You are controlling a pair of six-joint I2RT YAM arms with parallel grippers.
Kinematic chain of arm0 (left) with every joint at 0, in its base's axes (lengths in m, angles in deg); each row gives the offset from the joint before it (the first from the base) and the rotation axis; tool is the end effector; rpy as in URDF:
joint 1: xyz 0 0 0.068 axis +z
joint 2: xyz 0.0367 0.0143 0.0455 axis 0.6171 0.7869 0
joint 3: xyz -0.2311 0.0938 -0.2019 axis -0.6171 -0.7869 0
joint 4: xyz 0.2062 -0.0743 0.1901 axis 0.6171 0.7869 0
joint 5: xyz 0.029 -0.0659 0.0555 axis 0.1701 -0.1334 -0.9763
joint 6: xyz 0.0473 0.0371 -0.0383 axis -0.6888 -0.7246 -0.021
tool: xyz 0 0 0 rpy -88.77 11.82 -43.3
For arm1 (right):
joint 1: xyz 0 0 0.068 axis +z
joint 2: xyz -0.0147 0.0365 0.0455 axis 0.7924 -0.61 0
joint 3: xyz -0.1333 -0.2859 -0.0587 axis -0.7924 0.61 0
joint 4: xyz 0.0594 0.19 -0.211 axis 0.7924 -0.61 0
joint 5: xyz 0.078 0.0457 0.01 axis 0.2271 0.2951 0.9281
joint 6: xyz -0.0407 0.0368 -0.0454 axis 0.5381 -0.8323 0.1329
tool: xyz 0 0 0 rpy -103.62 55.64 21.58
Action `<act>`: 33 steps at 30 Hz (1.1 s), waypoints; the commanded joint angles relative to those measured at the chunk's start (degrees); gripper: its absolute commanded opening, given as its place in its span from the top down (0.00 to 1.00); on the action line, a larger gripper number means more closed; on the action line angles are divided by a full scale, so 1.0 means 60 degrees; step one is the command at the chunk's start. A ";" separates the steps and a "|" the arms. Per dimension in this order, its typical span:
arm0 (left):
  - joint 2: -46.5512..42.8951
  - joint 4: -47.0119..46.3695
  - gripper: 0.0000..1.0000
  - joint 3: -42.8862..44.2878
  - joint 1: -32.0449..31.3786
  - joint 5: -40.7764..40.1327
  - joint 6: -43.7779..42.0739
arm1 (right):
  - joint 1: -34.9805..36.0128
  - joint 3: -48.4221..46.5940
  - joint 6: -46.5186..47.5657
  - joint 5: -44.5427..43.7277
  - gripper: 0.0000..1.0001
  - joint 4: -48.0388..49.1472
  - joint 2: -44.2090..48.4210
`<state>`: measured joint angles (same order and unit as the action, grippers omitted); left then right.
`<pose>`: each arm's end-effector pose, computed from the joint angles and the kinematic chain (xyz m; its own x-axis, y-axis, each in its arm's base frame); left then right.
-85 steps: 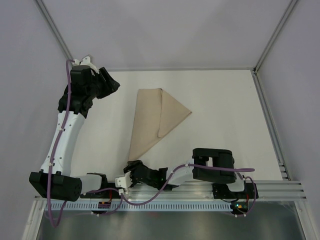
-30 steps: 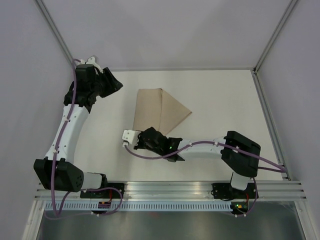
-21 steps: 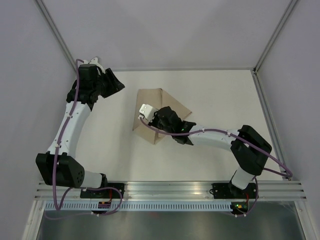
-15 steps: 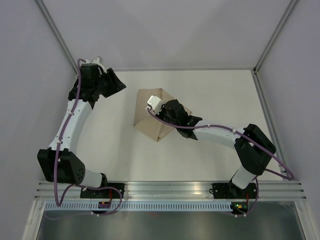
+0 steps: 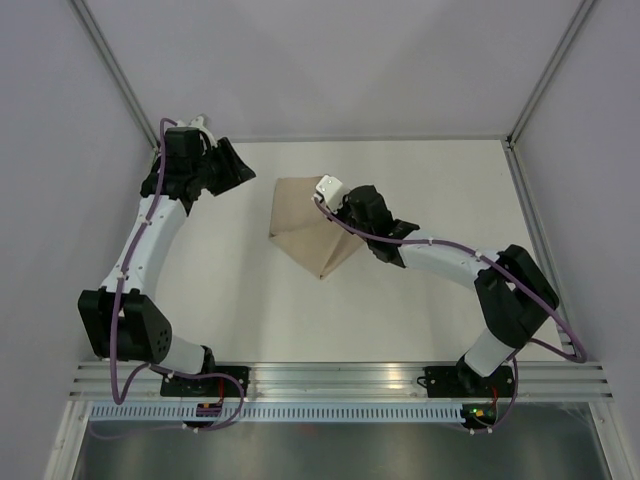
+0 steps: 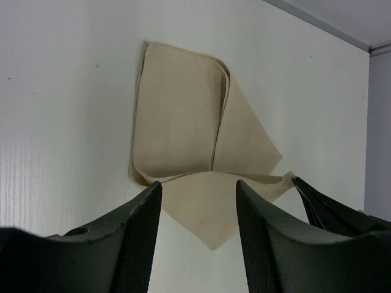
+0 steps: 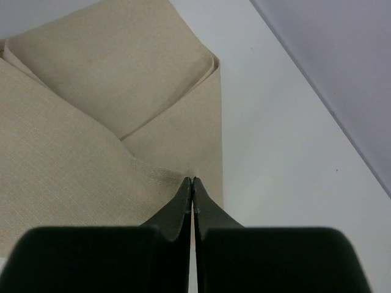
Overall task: Fold the napkin, place the utensils inside, and roll it up
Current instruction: Fold the napkin
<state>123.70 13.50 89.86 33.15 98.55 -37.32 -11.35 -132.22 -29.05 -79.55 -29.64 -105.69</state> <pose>0.3686 -0.0464 0.3922 -0.6356 -0.4083 -0.6552 -0.0219 0.8579 -0.5133 0.3292 0.2727 0.2648 -0.0668 -0.6115 -0.7884 -0.6076 0.6517 -0.4540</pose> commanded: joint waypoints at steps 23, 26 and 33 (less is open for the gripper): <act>0.0453 -0.0648 0.43 0.0061 0.0034 0.0838 -0.0035 | 0.0305 -0.1362 -0.0170 0.0176 1.00 -0.1311 0.1196; 0.0468 -0.0648 0.44 0.0047 0.0034 0.0853 -0.0035 | 0.0612 -0.1392 -0.0024 0.0000 1.00 -0.1385 0.1225; 0.0453 -0.0663 0.44 -0.0027 0.0049 0.0882 -0.0021 | 0.1477 -0.1348 0.0182 -0.0396 1.00 -0.1371 0.1196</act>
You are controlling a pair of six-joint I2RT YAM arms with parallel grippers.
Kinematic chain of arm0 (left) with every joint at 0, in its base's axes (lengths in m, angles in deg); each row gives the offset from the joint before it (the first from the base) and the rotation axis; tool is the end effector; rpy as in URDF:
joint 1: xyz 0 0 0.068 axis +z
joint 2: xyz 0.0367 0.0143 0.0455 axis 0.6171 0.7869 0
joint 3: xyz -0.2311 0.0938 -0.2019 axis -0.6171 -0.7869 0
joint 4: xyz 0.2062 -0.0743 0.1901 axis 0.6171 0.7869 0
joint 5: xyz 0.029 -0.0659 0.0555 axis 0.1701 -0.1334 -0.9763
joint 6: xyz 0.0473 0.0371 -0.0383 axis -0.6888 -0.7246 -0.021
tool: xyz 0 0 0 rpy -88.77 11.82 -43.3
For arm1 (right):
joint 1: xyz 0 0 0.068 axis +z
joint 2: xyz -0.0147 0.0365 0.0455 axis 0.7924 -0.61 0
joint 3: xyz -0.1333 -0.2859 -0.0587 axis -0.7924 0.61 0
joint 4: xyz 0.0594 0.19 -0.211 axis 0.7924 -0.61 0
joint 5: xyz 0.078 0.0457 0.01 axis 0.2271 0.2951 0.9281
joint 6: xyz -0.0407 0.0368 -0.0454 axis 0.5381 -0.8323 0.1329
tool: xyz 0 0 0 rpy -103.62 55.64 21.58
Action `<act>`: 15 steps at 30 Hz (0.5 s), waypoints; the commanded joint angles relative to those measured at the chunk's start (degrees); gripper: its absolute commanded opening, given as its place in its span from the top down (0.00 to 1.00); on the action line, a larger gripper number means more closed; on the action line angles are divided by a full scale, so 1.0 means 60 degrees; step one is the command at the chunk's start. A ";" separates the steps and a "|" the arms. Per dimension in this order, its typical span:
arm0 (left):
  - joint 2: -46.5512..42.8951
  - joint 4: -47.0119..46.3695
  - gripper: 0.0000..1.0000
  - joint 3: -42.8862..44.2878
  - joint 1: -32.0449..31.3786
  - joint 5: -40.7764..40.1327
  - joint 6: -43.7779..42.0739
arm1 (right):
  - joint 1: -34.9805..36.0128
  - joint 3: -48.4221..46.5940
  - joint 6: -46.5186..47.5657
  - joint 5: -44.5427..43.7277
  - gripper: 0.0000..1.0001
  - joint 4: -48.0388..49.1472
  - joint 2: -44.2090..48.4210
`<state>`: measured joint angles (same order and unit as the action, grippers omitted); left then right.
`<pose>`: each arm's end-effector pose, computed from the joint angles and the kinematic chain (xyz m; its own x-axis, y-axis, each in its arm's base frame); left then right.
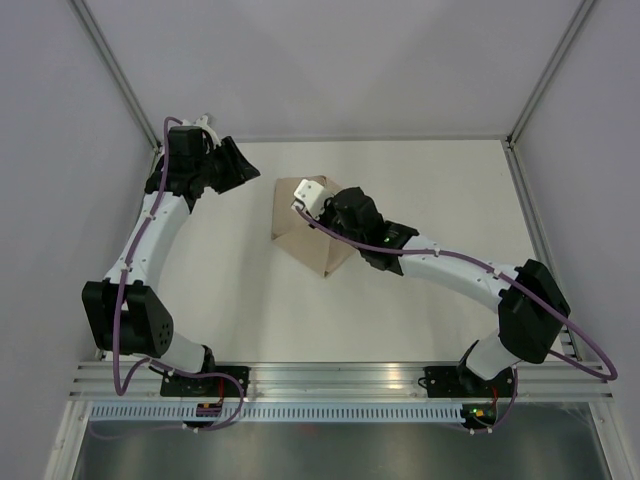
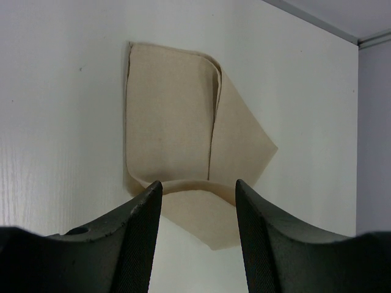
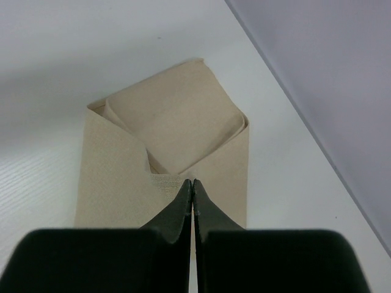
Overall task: Fold the napkin, place the utensils inside, and roll it up
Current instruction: Fold the napkin
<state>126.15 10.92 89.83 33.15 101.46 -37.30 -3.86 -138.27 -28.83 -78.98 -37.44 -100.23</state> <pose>0.3826 -0.0505 0.3819 -0.6530 -0.4006 -0.6428 0.0129 0.8427 -0.5383 0.2834 0.3057 0.3280 0.0536 -0.5758 -0.8158 -0.6744 0.5817 -0.4549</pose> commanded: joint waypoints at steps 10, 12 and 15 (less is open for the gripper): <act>0.0133 -0.0248 0.44 -0.0096 0.0034 0.0485 -0.0024 | 0.0213 0.0056 0.0584 -0.1105 1.00 0.0325 0.0417; 0.0177 -0.0262 0.44 -0.0111 0.0034 0.0500 -0.0039 | 0.0169 0.0144 0.0658 -0.1135 1.00 0.0413 0.0432; 0.0220 -0.0277 0.44 -0.0125 0.0034 0.0515 -0.0054 | 0.0009 0.0247 0.0658 -0.1135 1.00 0.0486 0.0417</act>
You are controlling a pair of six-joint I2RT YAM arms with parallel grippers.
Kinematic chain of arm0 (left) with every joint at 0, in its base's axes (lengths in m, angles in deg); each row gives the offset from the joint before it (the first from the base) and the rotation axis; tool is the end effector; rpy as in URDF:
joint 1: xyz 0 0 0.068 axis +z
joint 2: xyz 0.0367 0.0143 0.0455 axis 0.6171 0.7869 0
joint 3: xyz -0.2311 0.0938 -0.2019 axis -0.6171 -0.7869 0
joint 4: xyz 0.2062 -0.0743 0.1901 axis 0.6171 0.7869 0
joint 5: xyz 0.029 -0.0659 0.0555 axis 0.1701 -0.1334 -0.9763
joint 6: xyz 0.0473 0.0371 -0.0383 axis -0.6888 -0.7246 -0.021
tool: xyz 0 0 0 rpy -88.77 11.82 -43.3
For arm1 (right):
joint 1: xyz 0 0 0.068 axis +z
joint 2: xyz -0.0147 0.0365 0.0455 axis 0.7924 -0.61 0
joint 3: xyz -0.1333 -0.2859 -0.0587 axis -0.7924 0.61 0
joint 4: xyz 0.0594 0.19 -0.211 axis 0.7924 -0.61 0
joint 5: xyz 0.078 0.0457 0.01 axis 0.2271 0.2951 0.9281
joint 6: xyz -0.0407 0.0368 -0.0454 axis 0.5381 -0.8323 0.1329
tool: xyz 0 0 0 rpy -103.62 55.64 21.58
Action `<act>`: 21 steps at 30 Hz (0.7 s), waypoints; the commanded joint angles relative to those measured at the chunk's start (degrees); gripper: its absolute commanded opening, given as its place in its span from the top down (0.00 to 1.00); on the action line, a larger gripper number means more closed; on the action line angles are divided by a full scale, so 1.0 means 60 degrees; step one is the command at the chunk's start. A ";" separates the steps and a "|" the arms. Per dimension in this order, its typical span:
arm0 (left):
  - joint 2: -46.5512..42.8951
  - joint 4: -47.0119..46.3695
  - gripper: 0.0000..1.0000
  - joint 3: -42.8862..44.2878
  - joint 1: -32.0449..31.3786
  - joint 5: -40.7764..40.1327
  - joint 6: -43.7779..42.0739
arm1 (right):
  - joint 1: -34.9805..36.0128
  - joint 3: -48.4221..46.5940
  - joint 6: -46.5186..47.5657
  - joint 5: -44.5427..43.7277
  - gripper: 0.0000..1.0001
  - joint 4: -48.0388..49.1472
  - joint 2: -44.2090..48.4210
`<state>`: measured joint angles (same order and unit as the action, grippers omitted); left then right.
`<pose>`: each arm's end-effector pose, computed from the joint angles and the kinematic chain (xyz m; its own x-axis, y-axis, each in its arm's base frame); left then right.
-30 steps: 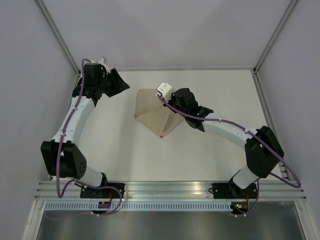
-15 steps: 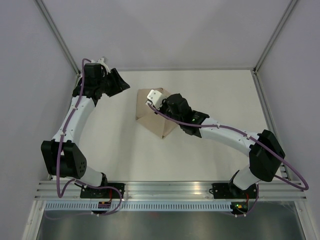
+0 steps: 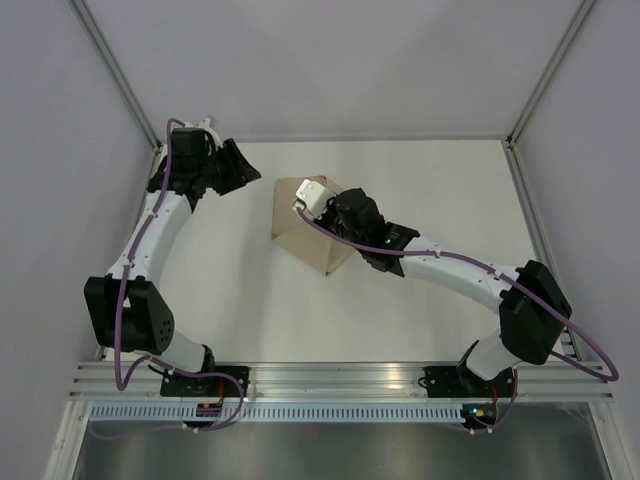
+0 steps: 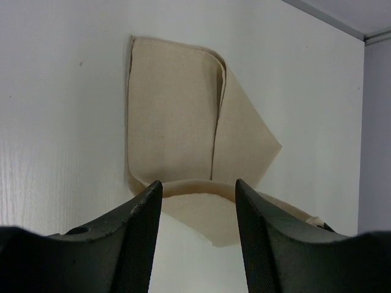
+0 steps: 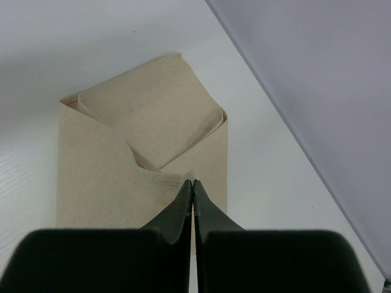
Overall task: Fold the napkin, place the utensils inside, and roll it up
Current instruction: Fold the napkin
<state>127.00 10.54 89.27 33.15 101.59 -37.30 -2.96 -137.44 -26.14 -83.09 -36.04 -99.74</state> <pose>0.3865 -0.0510 0.3734 -0.6652 -0.3992 -0.6310 0.0048 0.8428 -0.5382 0.2798 0.3052 0.3289 0.0788 -0.6089 -0.7894 -0.6260 0.5860 -0.5145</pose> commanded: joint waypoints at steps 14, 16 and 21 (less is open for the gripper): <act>0.0167 -0.0683 0.44 -0.0543 0.0019 0.0946 -0.0214 | -0.1269 0.0899 0.0356 -0.0172 1.00 0.0941 -0.0438; 0.0050 -0.0800 0.44 -0.0836 0.0005 0.0976 -0.0258 | -0.1459 0.0972 0.0371 -0.0099 1.00 0.1087 -0.0687; -0.0389 -0.1722 0.45 -0.1815 -0.0025 0.1444 -0.0332 | -0.1898 0.0988 0.0356 0.0208 1.00 0.1278 -0.1404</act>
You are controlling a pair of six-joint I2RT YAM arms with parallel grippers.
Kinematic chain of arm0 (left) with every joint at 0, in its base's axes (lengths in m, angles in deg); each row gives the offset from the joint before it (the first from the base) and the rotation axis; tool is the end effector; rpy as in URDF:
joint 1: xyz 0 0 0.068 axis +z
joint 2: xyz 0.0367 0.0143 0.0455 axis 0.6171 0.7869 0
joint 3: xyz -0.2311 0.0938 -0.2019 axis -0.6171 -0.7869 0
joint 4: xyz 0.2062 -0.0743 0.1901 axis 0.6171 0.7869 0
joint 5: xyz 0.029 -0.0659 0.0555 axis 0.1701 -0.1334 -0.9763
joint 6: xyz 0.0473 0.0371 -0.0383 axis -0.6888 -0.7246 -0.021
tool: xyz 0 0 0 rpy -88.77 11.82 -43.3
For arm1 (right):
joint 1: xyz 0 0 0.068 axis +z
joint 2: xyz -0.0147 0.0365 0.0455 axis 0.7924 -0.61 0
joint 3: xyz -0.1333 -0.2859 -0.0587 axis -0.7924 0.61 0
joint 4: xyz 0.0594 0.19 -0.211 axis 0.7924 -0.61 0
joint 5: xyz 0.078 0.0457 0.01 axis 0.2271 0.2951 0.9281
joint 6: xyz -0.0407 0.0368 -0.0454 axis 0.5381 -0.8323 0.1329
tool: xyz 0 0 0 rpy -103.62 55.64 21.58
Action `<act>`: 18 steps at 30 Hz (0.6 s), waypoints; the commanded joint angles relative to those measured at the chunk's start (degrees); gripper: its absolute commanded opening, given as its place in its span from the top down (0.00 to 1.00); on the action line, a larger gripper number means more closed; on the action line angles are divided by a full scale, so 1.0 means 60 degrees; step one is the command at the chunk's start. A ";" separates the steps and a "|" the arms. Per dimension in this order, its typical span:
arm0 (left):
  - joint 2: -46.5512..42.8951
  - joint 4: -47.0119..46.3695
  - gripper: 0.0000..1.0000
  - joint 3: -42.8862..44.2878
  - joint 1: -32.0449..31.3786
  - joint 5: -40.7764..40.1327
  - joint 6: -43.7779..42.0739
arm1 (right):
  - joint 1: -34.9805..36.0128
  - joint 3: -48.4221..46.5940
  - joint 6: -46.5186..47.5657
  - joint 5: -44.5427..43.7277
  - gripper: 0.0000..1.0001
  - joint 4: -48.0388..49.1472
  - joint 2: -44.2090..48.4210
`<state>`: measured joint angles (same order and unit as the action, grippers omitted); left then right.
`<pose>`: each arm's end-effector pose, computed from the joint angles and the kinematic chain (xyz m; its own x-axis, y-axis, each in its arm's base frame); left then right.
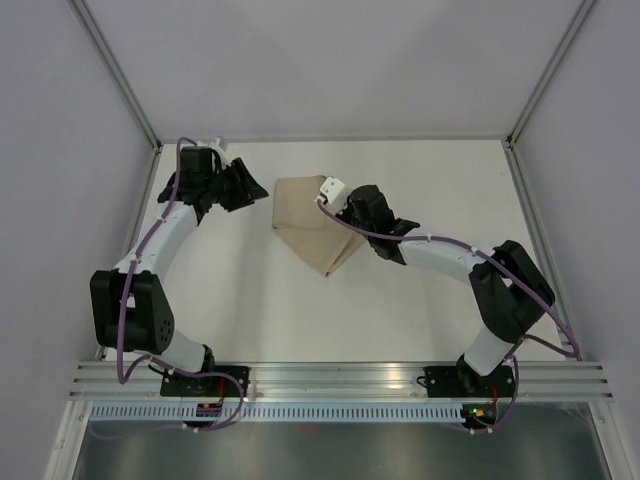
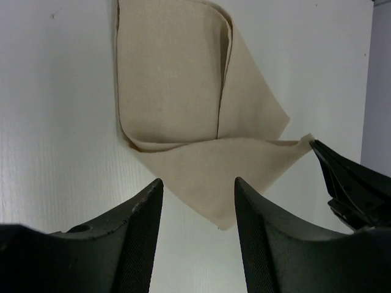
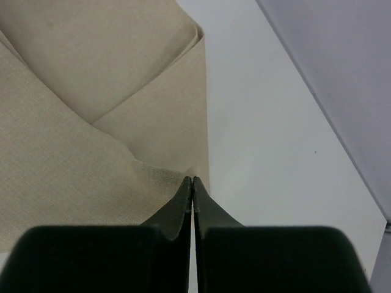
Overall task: Fold the napkin, place the utensils inside, and roll it up
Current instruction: Fold the napkin
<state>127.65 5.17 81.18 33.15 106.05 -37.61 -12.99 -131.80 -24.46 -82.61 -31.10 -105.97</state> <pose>0.3841 -0.0551 0.3255 -0.7269 -0.3770 -0.5740 0.0252 0.8206 -0.5709 0.3369 0.2592 0.2573 -0.0797 -0.6890 -0.7204 -0.5712 0.6238 -0.5334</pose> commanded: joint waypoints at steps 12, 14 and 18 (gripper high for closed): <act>-0.1613 -0.3024 0.45 -0.2300 -0.0610 0.1639 -0.0369 | -0.0754 -0.0304 -0.0202 0.0158 1.00 0.0193 -0.1685; -0.1627 -0.3361 0.45 -0.2403 -0.0859 0.1683 -0.0471 | -0.0929 -0.0494 -0.0319 0.0202 1.00 0.0075 -0.1817; -0.1700 -0.3743 0.45 -0.2754 -0.1312 0.1684 -0.0574 | -0.1193 -0.0859 -0.0743 0.0436 0.99 -0.0363 -0.2125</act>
<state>119.04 -12.34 66.16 26.95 114.40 -38.63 -18.76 -133.40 -26.14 -80.88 -31.78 -117.64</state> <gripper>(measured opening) 0.549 0.010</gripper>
